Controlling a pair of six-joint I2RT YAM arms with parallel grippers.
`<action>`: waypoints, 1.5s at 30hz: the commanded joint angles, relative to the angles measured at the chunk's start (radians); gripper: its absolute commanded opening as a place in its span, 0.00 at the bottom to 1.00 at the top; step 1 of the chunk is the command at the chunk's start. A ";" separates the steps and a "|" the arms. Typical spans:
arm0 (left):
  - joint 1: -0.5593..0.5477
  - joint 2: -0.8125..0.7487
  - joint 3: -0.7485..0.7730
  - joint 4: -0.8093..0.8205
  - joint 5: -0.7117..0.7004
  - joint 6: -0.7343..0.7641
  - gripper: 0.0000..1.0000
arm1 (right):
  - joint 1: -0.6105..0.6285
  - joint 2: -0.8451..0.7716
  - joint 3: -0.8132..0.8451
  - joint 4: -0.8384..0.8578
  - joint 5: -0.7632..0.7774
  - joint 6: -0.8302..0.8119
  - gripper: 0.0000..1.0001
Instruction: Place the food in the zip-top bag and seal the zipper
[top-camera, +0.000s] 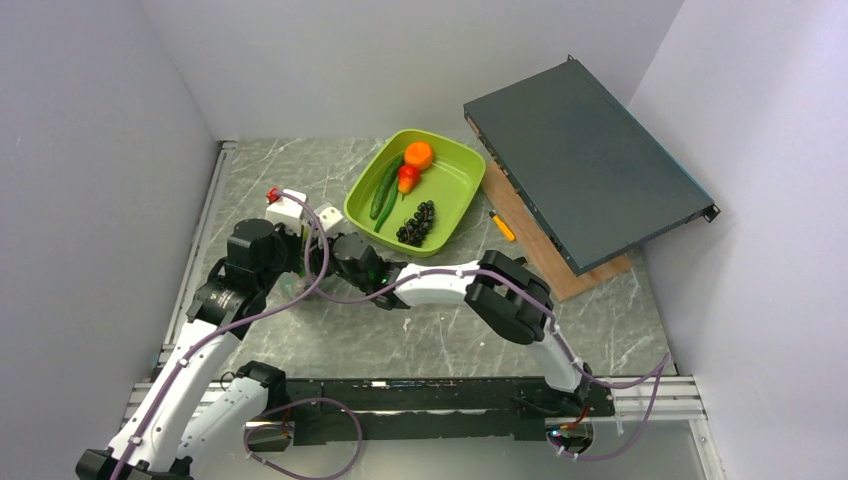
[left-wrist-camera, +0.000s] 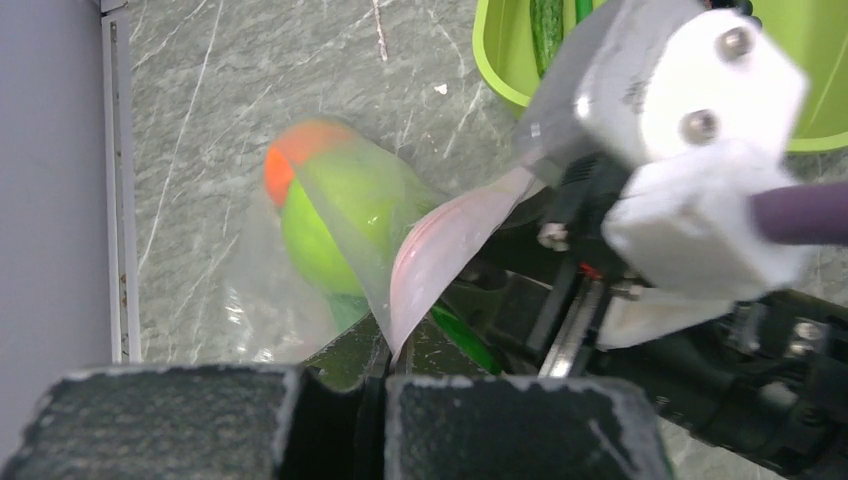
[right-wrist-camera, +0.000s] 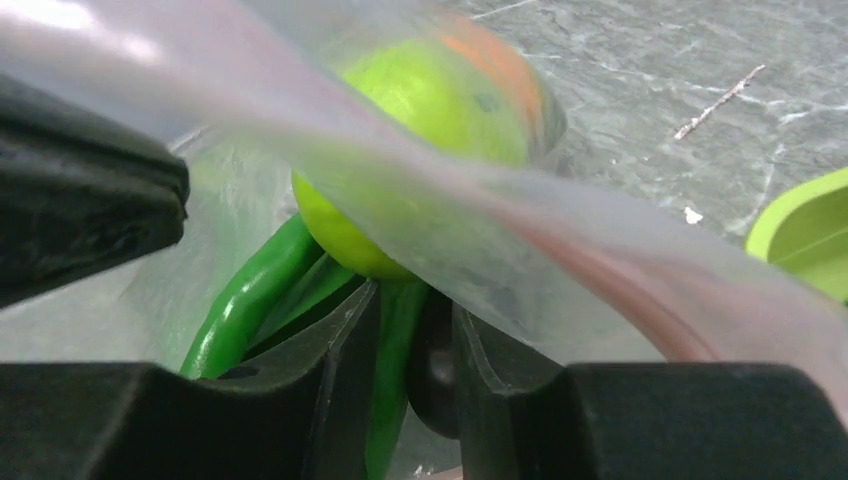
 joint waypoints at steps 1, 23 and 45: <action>-0.002 -0.011 0.018 0.063 0.011 -0.007 0.00 | -0.015 -0.125 -0.065 0.040 0.008 0.004 0.37; -0.003 0.005 0.022 0.061 0.014 -0.007 0.00 | -0.022 -0.559 -0.484 -0.104 0.014 -0.024 0.58; -0.002 0.009 0.015 0.064 -0.004 -0.007 0.00 | -0.373 -0.249 -0.023 -0.510 0.260 0.105 0.77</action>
